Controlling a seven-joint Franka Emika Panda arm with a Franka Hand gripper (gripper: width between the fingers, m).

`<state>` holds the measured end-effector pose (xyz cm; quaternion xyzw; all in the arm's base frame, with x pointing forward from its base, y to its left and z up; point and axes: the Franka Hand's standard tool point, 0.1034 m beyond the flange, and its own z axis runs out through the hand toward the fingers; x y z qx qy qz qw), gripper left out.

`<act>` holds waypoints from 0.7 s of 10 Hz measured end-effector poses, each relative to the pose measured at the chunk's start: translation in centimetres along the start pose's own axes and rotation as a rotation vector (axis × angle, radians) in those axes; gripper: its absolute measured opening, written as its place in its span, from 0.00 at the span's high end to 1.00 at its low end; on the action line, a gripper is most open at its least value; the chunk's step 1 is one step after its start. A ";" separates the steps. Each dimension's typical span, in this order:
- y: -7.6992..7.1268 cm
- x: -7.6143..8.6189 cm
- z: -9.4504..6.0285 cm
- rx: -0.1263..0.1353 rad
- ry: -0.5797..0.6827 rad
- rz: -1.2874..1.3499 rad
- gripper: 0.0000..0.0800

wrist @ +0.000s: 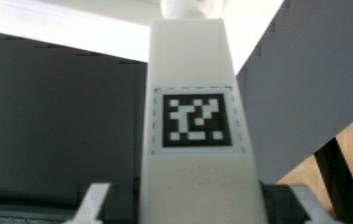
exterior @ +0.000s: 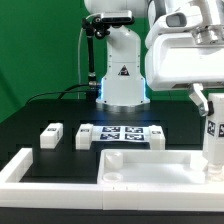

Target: Assemble desk

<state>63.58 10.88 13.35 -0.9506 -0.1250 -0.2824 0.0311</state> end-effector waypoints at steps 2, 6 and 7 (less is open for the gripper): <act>-0.1 -0.2 0.7 0.003 -0.004 0.001 0.64; -0.4 -0.5 0.7 0.000 0.022 -0.003 0.64; -0.4 -0.4 0.7 -0.001 0.033 -0.003 0.64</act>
Offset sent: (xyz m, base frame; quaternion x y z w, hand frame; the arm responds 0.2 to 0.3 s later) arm -0.0101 0.0058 -0.0105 0.0010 0.0055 0.0100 0.9999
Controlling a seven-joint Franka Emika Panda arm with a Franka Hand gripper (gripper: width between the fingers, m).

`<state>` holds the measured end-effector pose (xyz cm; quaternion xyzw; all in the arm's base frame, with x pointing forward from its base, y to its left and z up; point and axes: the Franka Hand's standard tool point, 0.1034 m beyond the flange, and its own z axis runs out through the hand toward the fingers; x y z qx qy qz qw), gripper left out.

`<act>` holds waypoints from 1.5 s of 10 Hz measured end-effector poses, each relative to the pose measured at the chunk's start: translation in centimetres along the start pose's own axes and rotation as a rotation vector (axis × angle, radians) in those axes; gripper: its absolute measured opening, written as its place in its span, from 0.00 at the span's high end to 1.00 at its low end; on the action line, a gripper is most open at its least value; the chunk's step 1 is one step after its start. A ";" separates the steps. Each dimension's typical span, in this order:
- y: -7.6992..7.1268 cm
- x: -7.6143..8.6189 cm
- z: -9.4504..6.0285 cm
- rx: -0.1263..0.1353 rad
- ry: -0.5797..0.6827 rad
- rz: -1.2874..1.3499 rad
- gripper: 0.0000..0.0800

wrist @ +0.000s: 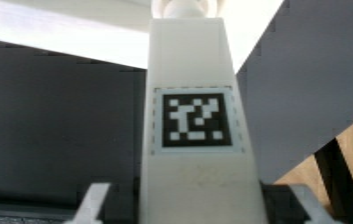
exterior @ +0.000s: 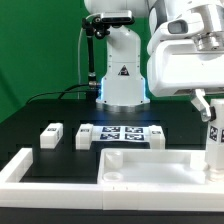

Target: Assemble desk

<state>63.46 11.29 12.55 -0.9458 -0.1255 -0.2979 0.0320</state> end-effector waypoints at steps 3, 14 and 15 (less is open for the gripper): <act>-0.2 -0.5 0.0 -0.001 0.011 -0.002 0.64; -0.3 -1.6 0.8 -0.007 0.037 0.004 0.53; -0.3 -1.6 0.8 -0.007 0.037 0.004 0.53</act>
Offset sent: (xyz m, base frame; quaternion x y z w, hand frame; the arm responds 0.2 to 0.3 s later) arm -0.0126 -0.0029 0.0002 0.0027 -0.0045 -0.0031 1.0000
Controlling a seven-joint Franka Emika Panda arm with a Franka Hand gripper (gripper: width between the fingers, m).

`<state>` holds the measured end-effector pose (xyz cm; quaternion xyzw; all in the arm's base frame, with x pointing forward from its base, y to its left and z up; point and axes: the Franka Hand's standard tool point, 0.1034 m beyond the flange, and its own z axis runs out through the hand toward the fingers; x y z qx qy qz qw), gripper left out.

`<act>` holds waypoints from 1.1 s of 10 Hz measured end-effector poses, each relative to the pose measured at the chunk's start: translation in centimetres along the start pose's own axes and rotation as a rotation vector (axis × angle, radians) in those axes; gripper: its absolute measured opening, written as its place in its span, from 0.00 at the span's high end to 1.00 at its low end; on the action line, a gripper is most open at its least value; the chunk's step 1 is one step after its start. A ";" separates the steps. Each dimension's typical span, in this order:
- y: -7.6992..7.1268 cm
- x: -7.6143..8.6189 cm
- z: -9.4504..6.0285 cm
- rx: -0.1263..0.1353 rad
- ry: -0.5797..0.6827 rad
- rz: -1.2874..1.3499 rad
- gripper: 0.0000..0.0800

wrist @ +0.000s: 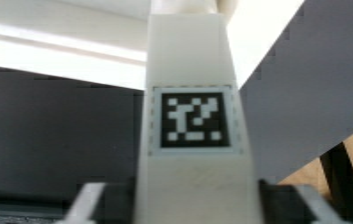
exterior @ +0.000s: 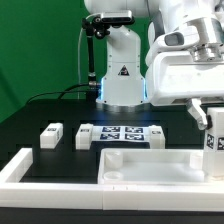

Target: Assemble desk

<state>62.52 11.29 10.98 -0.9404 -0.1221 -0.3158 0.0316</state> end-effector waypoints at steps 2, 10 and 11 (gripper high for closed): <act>0.0 0.0 0.0 0.000 0.000 0.000 0.29; 0.8 1.1 -1.0 -0.002 -0.026 -0.001 0.19; 1.2 1.8 -1.8 -0.002 -0.045 -0.004 0.19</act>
Offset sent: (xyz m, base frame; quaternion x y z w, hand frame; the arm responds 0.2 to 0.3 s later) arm 0.0000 0.0000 0.0000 0.0000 0.0000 0.0000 1.0000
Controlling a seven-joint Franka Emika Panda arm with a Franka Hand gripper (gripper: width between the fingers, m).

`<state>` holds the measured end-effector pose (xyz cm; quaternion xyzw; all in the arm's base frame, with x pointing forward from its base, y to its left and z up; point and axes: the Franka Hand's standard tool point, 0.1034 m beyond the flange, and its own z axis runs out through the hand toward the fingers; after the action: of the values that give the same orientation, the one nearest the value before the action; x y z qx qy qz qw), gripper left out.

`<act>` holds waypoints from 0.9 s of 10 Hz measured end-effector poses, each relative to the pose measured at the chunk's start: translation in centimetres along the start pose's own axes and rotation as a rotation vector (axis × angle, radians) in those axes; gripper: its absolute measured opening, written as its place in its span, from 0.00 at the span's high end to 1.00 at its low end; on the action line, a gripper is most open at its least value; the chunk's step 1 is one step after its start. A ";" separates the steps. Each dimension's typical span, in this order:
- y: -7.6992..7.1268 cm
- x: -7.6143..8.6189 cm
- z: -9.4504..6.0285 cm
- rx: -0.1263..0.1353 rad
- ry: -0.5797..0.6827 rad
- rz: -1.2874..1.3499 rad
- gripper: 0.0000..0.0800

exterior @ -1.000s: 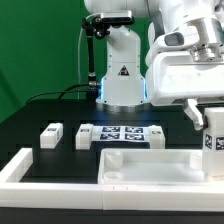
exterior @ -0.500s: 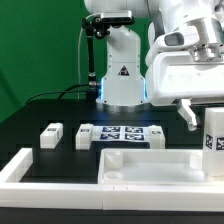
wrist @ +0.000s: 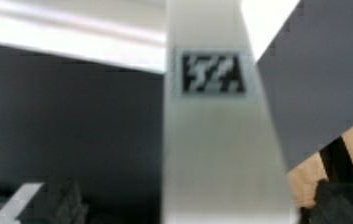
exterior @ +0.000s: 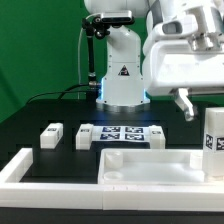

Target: Assemble desk

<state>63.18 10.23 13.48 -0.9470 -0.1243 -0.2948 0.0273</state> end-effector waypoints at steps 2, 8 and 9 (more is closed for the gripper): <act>0.4 0.8 -0.3 0.009 -0.057 0.005 0.19; -1.6 0.5 0.8 0.100 -0.460 0.033 0.19; -1.2 -0.1 1.0 0.112 -0.552 0.036 0.19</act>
Offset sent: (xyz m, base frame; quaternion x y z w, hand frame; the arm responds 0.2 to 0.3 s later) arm 0.0069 0.0096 -0.0132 -0.0048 -0.1289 0.0331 0.9911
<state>63.36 11.55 12.62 -0.9905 -0.1264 -0.0179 0.0501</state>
